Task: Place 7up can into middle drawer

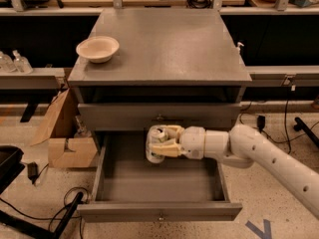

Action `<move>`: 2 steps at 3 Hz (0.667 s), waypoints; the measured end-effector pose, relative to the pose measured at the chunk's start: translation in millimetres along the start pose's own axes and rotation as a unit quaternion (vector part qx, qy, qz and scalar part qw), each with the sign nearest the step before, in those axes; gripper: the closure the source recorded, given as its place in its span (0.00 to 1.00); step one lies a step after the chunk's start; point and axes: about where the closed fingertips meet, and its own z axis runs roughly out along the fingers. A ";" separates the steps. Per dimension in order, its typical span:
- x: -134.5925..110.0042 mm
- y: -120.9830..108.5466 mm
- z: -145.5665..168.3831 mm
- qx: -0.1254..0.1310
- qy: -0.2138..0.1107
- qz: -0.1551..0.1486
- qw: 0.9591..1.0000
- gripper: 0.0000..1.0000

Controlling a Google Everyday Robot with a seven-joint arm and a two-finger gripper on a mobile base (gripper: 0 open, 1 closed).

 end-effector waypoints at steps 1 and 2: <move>63.6 -5.6 11.4 -0.001 -0.012 0.002 1.000 1.00; 112.3 -23.7 26.3 0.000 -0.013 -0.003 1.000 1.00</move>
Offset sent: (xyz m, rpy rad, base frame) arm 0.0474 0.0054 -0.1798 0.0187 -0.0292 -0.0124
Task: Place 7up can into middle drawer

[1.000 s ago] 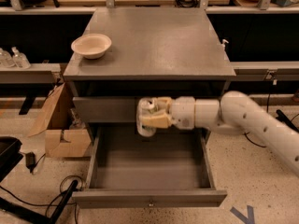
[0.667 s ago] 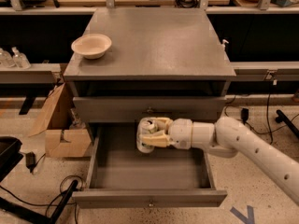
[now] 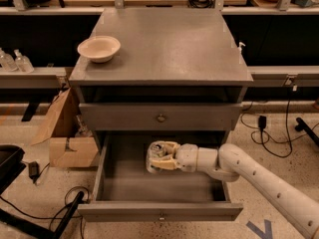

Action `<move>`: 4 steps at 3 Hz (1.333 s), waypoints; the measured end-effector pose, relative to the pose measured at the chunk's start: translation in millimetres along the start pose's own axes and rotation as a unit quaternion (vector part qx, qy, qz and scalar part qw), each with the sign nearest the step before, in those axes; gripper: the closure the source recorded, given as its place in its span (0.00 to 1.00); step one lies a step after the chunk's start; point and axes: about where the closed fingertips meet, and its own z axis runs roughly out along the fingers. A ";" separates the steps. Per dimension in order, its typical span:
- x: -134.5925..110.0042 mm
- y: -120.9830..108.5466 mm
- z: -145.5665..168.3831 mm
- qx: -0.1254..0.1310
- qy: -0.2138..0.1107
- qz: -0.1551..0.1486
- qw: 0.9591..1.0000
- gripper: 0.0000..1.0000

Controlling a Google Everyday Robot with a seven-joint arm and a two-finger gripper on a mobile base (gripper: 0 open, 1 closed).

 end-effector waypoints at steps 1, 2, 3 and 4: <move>46.3 -19.4 13.2 -0.010 0.019 0.000 1.000 1.00; 97.1 -33.1 18.3 -0.032 0.060 -0.004 0.998 1.00; 123.4 -37.7 10.1 -0.043 0.090 -0.010 0.995 1.00; 123.6 -36.0 12.8 -0.046 0.089 -0.009 0.995 0.74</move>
Offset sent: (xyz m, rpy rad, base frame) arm 0.0425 -0.0032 -0.1430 -0.1638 0.0433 0.1010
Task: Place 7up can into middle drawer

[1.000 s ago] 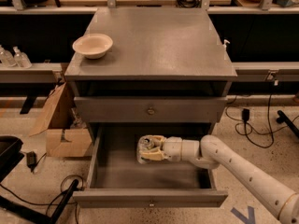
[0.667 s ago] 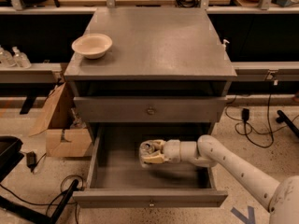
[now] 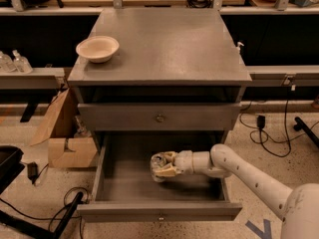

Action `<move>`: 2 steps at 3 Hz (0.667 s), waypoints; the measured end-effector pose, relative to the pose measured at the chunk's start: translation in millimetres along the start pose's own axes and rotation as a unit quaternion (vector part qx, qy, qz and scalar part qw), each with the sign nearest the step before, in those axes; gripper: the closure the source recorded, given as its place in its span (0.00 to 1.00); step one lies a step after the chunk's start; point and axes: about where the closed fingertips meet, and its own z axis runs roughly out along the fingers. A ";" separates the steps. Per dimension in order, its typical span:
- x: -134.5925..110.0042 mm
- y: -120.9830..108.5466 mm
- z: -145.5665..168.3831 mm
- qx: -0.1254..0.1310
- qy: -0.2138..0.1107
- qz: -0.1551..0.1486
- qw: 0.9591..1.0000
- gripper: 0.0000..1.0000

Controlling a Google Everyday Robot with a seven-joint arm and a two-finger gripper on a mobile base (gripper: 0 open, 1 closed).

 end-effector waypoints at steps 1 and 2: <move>-0.3 1.0 2.2 -0.002 -0.001 0.000 1.000 0.51; -0.6 2.2 4.8 -0.004 -0.001 0.000 1.000 0.28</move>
Offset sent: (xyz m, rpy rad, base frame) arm -0.0006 0.0020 -0.0003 0.0013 0.0010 0.0031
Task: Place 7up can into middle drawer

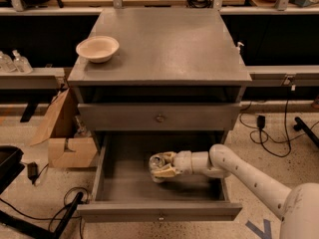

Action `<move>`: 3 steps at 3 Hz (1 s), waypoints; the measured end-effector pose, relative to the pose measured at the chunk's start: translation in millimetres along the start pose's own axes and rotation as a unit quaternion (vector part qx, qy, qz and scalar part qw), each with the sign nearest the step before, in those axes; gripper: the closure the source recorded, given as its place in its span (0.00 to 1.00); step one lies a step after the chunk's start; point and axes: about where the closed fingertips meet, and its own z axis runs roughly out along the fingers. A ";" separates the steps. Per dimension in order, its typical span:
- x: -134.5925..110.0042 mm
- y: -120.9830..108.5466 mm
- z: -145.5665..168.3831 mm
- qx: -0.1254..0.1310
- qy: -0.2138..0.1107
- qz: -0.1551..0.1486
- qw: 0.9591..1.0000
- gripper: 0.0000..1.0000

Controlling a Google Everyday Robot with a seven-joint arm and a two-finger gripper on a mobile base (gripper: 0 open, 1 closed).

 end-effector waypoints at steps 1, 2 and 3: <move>-0.3 1.2 2.6 -0.002 -0.001 0.000 1.000 0.04; -0.5 1.7 3.8 -0.003 -0.001 0.000 1.000 0.00; -0.5 1.7 3.8 -0.003 -0.001 0.000 1.000 0.00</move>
Offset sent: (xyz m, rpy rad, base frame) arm -0.0008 0.0027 -0.0003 0.0018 0.0013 0.0042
